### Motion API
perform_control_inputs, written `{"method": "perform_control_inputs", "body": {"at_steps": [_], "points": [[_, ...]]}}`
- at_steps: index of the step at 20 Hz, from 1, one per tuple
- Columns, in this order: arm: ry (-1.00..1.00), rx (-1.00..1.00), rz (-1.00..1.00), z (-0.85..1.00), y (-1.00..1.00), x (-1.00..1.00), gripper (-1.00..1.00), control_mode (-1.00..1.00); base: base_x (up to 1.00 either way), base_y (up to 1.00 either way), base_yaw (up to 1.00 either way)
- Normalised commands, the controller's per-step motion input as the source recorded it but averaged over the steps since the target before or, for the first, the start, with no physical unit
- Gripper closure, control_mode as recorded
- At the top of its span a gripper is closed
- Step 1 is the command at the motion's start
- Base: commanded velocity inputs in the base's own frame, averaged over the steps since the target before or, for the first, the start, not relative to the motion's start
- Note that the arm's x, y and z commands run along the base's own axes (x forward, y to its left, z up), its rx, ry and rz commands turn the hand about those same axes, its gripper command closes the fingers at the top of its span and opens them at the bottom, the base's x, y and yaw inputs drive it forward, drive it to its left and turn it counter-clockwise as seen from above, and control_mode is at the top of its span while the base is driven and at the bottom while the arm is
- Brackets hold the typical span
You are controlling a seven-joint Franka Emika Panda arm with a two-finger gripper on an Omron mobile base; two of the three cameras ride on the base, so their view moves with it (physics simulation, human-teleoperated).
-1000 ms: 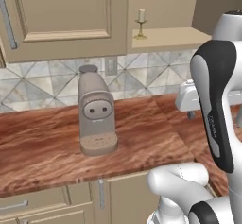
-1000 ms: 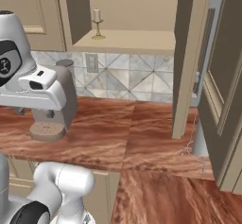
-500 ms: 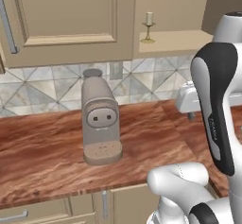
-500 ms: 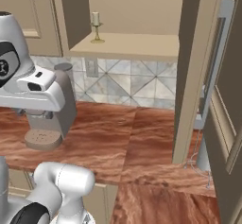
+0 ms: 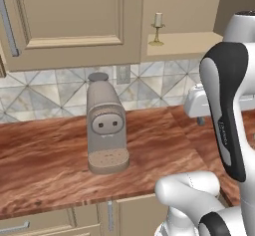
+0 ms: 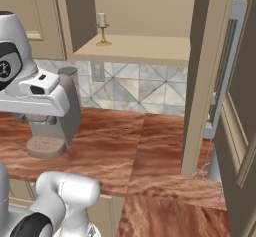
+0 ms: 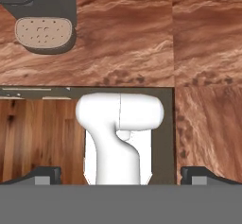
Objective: Get the candle and the beer from the cabinet and move them to the dining counter.
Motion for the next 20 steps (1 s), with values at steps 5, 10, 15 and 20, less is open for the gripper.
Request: {"method": "perform_control_inputs", "body": {"at_steps": [5,10,15,20], "points": [[0.00,0.00,0.00,0.00,0.00,0.00,-1.00,1.00,0.08,-0.03,0.00],[0.00,0.00,0.00,0.00,0.00,0.00,-1.00,-1.00,0.00,0.00,0.00],[-0.07,0.01,0.08,0.03,-0.13,0.04,-1.00,-1.00,0.00,0.00,0.00],[-0.28,0.09,0.21,0.24,-0.28,0.00,-1.00,-1.00,0.00,0.00,0.00]]}}
